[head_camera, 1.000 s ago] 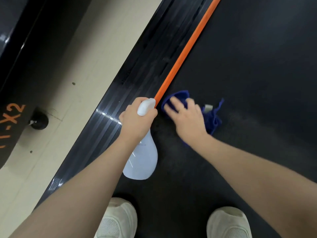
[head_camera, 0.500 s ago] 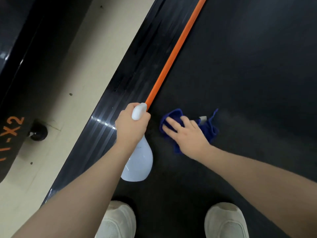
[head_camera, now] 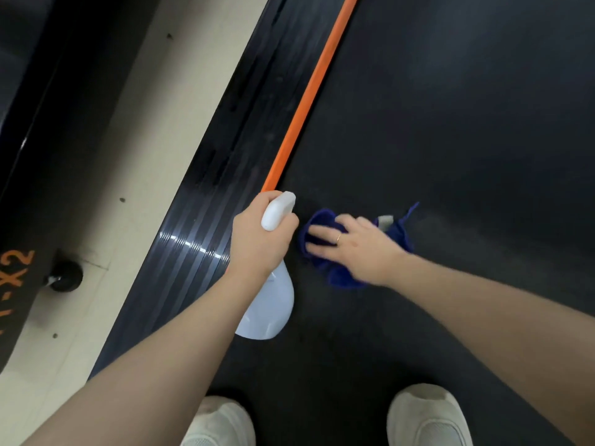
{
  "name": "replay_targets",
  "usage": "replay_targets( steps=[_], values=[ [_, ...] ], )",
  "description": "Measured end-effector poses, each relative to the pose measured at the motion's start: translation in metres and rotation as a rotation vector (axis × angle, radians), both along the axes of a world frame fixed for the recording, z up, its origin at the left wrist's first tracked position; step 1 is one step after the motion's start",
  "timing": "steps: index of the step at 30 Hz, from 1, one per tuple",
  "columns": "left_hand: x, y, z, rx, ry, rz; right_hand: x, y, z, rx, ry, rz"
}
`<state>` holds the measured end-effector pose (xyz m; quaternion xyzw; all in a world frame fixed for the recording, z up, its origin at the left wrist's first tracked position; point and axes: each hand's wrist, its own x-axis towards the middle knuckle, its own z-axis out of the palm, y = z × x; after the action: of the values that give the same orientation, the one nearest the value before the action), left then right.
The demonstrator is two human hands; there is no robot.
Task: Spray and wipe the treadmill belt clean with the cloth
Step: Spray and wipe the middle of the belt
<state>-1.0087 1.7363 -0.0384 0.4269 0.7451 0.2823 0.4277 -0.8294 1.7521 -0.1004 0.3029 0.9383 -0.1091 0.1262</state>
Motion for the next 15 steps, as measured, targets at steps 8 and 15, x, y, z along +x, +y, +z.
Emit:
replay_targets(
  steps=[8,15],
  values=[
    [0.019,0.001,0.009,0.011,0.017,-0.090,0.008,-0.009,-0.011,0.145,0.149,-0.461],
    [0.027,0.003,0.009,0.014,0.087,-0.178,0.017,0.034,-0.012,0.186,0.132,-0.472]
  ],
)
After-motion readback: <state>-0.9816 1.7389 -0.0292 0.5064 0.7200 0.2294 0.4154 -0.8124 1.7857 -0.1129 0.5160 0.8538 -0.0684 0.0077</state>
